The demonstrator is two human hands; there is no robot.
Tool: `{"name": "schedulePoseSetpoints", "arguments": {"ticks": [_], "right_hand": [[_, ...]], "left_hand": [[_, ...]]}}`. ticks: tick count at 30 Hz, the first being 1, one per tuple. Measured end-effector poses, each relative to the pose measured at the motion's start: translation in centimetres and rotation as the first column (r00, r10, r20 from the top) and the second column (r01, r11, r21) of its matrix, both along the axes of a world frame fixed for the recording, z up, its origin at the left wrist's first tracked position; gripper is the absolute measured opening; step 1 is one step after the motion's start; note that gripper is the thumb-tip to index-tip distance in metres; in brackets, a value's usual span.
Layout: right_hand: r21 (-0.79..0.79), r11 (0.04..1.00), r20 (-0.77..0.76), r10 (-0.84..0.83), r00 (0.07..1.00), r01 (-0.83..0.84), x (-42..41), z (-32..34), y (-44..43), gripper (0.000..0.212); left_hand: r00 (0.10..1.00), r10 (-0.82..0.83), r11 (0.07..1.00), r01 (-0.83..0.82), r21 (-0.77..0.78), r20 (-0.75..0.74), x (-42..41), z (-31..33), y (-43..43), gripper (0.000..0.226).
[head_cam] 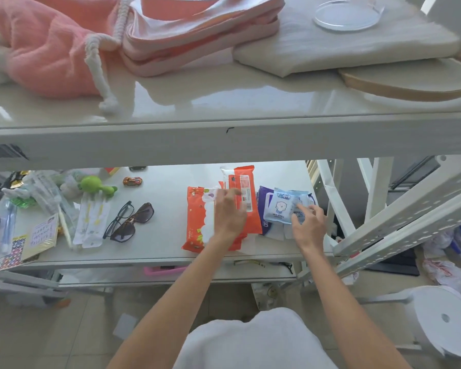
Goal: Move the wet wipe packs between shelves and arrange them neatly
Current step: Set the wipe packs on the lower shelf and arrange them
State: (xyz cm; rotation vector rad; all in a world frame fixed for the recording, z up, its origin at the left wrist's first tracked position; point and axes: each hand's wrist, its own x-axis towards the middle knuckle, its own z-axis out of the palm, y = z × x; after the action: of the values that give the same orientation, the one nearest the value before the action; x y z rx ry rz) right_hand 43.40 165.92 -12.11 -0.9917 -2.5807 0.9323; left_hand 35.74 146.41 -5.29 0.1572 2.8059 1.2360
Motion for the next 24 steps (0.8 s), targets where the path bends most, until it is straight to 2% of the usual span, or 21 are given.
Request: {"name": "schedulePoseSetpoints", "arguments": {"ticks": [2, 4, 7, 9, 11, 13, 14, 17, 19, 22, 24], "right_hand": [[0.016, 0.999, -0.119, -0.047, 0.992, 0.049, 0.1, 0.9, -1.6, 0.022], [-0.022, 1.000, -0.178, -0.019, 0.984, 0.015, -0.2, 2.2, -3.9, 0.013], [-0.128, 0.982, 0.016, 0.139, 0.990, -0.136, -1.7, 3.5, -7.8, 0.046], [-0.182, 0.971, 0.159, 0.185, 0.970, -0.156, -2.9, 4.2, -9.8, 0.057], [-0.230, 0.964, 0.246, 0.193, 0.950, -0.136, -4.1, 4.2, -10.9, 0.064], [-0.261, 0.959, 0.287, 0.187, 0.940, -0.111, -4.9, 3.7, -11.2, 0.082], [-0.277, 0.955, 0.303, 0.191, 0.934, -0.106, -5.2, 3.6, -11.1, 0.079], [-0.350, 0.932, 0.282, 0.206, 0.937, -0.100, -6.3, 4.2, -10.7, 0.045], [-0.455, 0.887, 0.183, 0.180, 0.967, -0.079, -6.9, 4.7, -10.6, 0.036], [-0.597, 0.799, 0.056, 0.122, 0.991, -0.065, -7.3, 6.0, -10.9, 0.022], [-0.689, 0.720, -0.037, 0.072, 0.997, -0.078, -7.1, 7.0, -10.7, 0.023]], "left_hand": [[0.979, 0.200, 0.975, -0.195, -0.111, 0.034, -0.5, -1.4, -3.7, 0.040], [0.941, 0.315, 0.925, -0.274, -0.263, 0.127, -0.7, -2.4, -5.9, 0.069], [0.912, 0.359, 0.901, -0.282, -0.329, 0.201, -1.4, -2.8, -6.7, 0.095], [0.867, 0.405, 0.894, -0.309, -0.325, 0.289, -2.0, -3.1, -7.0, 0.108], [0.817, 0.395, 0.917, -0.319, -0.242, 0.420, -2.2, -3.8, -8.0, 0.114], [0.809, 0.350, 0.936, -0.323, -0.140, 0.472, -1.9, -4.4, -9.8, 0.107], [0.811, 0.345, 0.937, -0.327, -0.124, 0.473, -1.7, -4.6, -10.8, 0.103], [0.812, 0.375, 0.924, -0.369, -0.105, 0.448, -1.8, -4.9, -13.8, 0.102], [0.807, 0.364, 0.925, -0.373, -0.077, 0.464, -2.3, -4.9, -15.2, 0.105], [0.829, 0.345, 0.935, -0.347, -0.079, 0.440, -4.2, -6.6, -16.7, 0.122], [0.831, 0.345, 0.936, -0.340, -0.091, 0.436, -5.1, -5.8, -16.9, 0.128]]}}
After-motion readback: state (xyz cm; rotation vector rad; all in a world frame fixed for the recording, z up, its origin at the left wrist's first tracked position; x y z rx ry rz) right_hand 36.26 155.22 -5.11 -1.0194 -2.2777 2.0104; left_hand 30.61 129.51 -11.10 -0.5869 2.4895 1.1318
